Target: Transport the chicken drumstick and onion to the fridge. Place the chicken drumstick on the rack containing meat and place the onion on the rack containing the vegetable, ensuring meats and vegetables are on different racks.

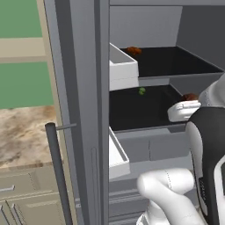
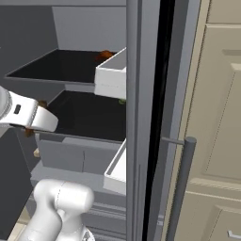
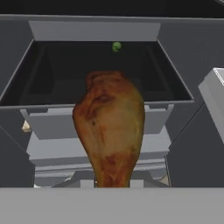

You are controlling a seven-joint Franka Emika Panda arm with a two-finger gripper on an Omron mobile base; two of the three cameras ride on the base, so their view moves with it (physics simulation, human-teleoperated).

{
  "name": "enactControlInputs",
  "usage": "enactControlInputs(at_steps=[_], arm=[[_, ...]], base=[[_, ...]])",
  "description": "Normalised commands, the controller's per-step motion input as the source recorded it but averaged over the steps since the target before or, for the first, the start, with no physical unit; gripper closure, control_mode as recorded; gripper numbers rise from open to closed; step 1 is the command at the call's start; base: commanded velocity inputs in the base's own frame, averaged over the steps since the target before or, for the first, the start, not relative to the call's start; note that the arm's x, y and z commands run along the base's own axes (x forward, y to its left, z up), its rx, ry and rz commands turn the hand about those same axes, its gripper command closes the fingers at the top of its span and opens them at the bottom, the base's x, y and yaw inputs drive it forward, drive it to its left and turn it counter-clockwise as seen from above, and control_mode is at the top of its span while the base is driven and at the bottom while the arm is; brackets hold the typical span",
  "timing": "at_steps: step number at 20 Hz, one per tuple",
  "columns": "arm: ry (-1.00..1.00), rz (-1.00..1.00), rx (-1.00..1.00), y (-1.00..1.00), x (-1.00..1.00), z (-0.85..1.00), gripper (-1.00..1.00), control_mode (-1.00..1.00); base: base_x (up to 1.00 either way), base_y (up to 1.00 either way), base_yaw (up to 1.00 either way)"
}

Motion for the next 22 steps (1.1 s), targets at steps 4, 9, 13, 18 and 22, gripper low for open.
enactControlInputs(at_steps=[4,9,13,18,22], arm=[[-0.09,0.0,0.0,0.0,0.0,0.51,1.0,-1.0],[-0.24,0.0,0.0,-0.03,0.02,0.53,1.0,-1.0],[-0.16,0.0,0.0,-0.06,0.28,0.31,1.0,-1.0],[-0.13,0.05,0.0,-0.04,0.43,0.2,1.0,-1.0],[-0.12,0.04,-0.01,0.0,0.7,0.12,1.0,-1.0]], base=[[0.0,0.0,0.0],[0.0,0.0,0.0],[0.0,0.0,0.0],[0.0,0.0,0.0],[0.0,0.0,0.0]])
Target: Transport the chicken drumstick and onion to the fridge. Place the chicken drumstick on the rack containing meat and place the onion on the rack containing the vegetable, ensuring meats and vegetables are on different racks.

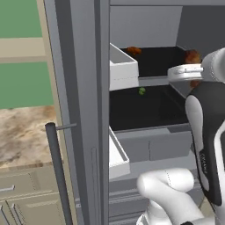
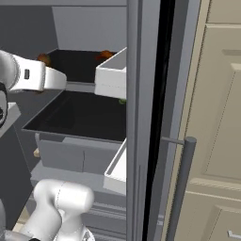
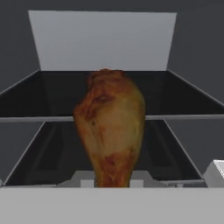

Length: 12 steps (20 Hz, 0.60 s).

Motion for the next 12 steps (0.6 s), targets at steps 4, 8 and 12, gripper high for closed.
enactControlInputs(at_steps=[4,8,12], arm=[[0.0,0.0,0.0,-0.01,0.8,0.02,1.0,-1.0],[0.0,0.0,0.0,0.0,0.94,-0.1,1.0,-1.0],[0.0,0.0,0.0,-0.06,0.84,-0.21,1.0,-1.0]], base=[[0.0,0.0,0.0],[0.0,0.0,0.0],[0.0,0.0,0.0]])
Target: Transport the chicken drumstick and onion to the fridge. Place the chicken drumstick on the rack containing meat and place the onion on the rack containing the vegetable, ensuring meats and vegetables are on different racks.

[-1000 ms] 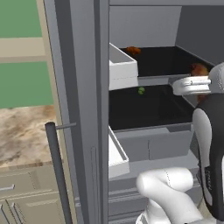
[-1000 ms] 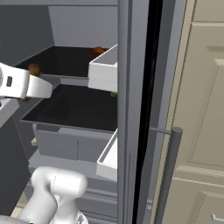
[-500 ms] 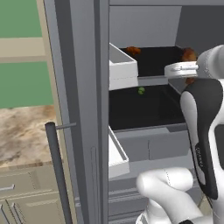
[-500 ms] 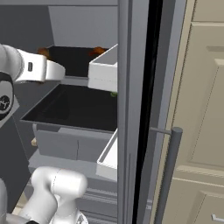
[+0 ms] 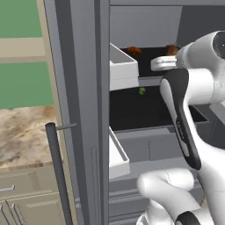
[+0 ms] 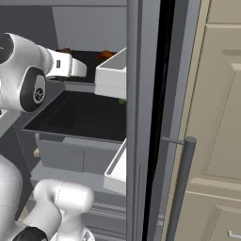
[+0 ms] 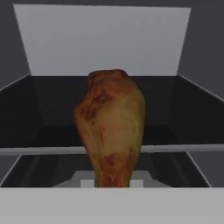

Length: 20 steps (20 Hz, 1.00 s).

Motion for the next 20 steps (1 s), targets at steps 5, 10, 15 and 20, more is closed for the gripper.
enactControlInputs(at_steps=[5,10,15,20], arm=[[0.0,0.01,0.0,-0.09,0.8,-0.34,1.0,-1.0],[0.0,0.01,0.0,-0.09,0.84,-0.35,1.0,-1.0],[0.0,0.0,0.0,-0.07,0.78,-0.15,1.0,-1.0],[0.01,0.0,0.0,-0.1,0.67,0.0,1.0,-1.0]], base=[[0.0,0.0,0.0],[0.0,0.0,0.0],[0.0,0.0,0.0],[0.0,0.0,0.0]])
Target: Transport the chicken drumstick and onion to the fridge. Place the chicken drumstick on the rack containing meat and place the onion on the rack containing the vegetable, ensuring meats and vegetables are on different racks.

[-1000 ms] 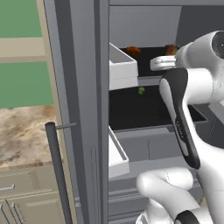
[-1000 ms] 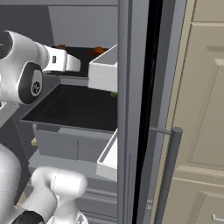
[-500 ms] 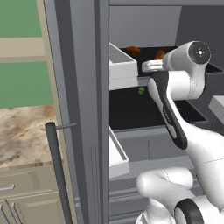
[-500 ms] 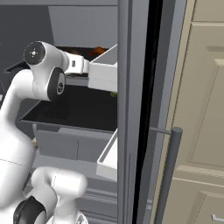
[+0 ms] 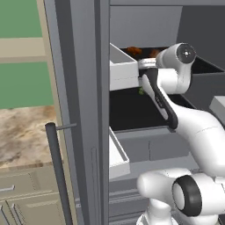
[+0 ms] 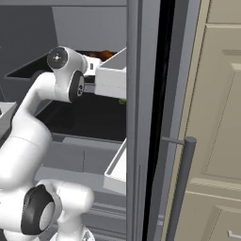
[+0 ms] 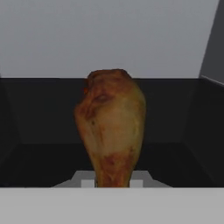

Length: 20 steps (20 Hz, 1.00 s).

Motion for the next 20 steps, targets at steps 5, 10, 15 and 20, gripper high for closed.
enactControlInputs(at_steps=[5,10,15,20], arm=[[0.1,0.0,0.0,-0.02,0.6,0.0,1.0,-1.0],[0.17,0.0,0.0,0.0,0.57,-0.16,1.0,-1.0],[0.13,0.0,0.0,0.0,0.42,-0.36,1.0,-1.0],[0.09,0.0,0.0,0.0,0.19,-0.53,1.0,-1.0]], base=[[0.0,0.0,0.0],[0.0,0.0,0.0],[0.0,0.0,0.0],[0.0,0.0,0.0]])
